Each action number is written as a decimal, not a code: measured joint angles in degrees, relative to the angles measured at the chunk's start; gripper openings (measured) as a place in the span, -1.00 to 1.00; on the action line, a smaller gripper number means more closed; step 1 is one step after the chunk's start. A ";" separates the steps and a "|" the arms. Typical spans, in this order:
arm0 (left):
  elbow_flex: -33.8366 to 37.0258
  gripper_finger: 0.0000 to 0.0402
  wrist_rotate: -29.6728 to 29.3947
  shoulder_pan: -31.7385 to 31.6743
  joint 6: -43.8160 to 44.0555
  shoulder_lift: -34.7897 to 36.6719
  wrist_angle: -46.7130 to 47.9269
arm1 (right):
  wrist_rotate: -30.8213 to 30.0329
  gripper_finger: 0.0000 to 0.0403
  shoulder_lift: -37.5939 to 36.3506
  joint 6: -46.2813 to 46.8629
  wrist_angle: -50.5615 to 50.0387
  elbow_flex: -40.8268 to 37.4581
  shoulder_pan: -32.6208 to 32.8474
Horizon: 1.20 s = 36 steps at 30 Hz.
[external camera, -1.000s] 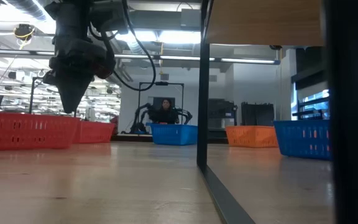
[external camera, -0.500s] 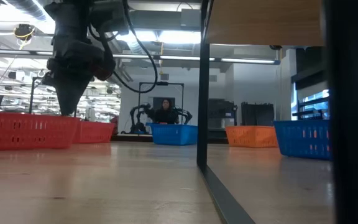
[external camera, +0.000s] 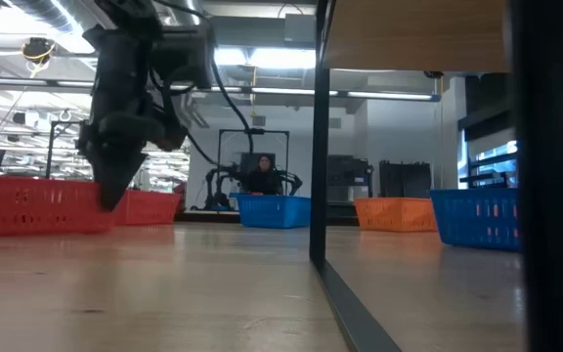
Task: Stack baskets on shelf by color
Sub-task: Stack the bottom red basket on top of the red basket on the shelf
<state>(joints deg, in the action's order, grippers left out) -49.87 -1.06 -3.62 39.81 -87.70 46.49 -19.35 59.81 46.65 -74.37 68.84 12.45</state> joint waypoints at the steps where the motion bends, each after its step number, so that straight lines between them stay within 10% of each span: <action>1: 0.00 -0.73 0.49 0.00 -0.83 -0.38 0.06 | 0.02 -0.99 0.00 -0.35 0.02 0.00 0.00; 16: -24.27 -1.00 -4.41 0.28 -14.42 0.08 5.14 | 3.58 -0.99 0.02 -3.53 1.27 0.02 -0.02; 21: -36.76 -1.00 -4.30 1.34 -32.38 0.08 5.29 | 2.71 -0.97 0.04 -7.56 1.54 0.02 -0.02; 27: -45.46 -1.00 3.61 3.69 -54.03 -0.33 4.93 | 2.55 -0.77 0.04 -20.62 9.92 0.02 -0.02; 36: -46.31 -1.00 10.42 4.98 -58.16 -1.24 4.81 | 4.40 -0.57 0.44 -44.34 32.53 0.06 -0.02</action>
<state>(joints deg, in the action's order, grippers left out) -96.18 9.37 1.37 -18.35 -88.94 51.30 -14.96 60.25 2.32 -41.84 68.90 12.43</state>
